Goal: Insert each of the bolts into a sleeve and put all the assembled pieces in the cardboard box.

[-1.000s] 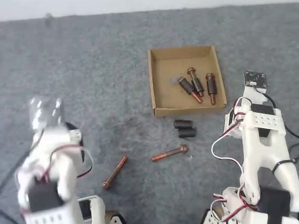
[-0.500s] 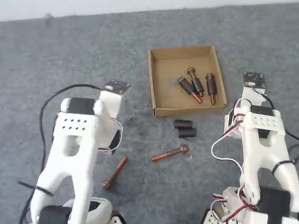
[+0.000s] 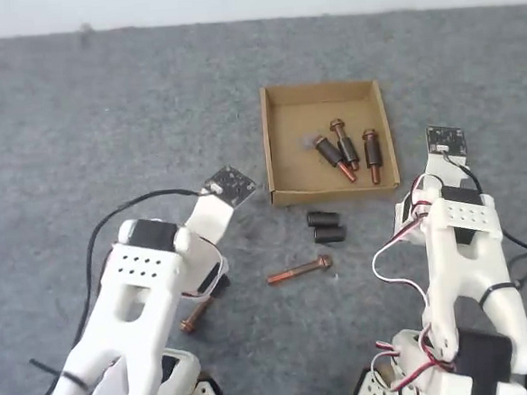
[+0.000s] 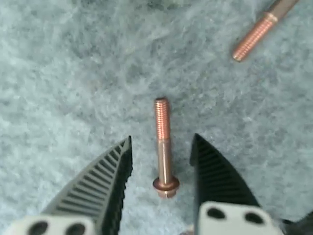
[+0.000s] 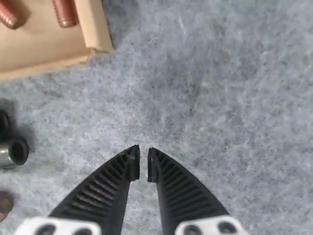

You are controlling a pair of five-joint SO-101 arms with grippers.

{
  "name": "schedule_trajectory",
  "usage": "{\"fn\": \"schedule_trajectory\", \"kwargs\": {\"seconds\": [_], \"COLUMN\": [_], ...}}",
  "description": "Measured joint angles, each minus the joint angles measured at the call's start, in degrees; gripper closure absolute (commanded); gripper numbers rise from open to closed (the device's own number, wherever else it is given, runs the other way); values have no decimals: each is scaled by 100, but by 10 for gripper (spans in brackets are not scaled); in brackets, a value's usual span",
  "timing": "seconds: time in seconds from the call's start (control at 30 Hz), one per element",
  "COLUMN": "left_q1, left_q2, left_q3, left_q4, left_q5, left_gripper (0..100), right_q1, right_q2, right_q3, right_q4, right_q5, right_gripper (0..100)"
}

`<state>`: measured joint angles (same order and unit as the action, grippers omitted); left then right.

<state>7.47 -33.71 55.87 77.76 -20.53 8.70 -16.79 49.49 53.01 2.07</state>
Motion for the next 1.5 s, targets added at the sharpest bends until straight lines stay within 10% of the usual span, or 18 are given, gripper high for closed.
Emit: {"fn": "schedule_trajectory", "kwargs": {"seconds": [0.53,0.93,1.5], "left_q1": [0,0,26], "left_q2": [1143,1204,1231], "left_q3": [659,844,-1125], "left_q4": [-949,-1213,211], "left_q5": [-791,-888,-1011], "left_gripper": [795,988,987], "right_q1": [0,0,0], "right_q2": [0,0,0], "right_q3": [0,0,0], "right_q4": [0,0,0], "right_q5": [0,0,0], "right_gripper": [991,991,991]}}
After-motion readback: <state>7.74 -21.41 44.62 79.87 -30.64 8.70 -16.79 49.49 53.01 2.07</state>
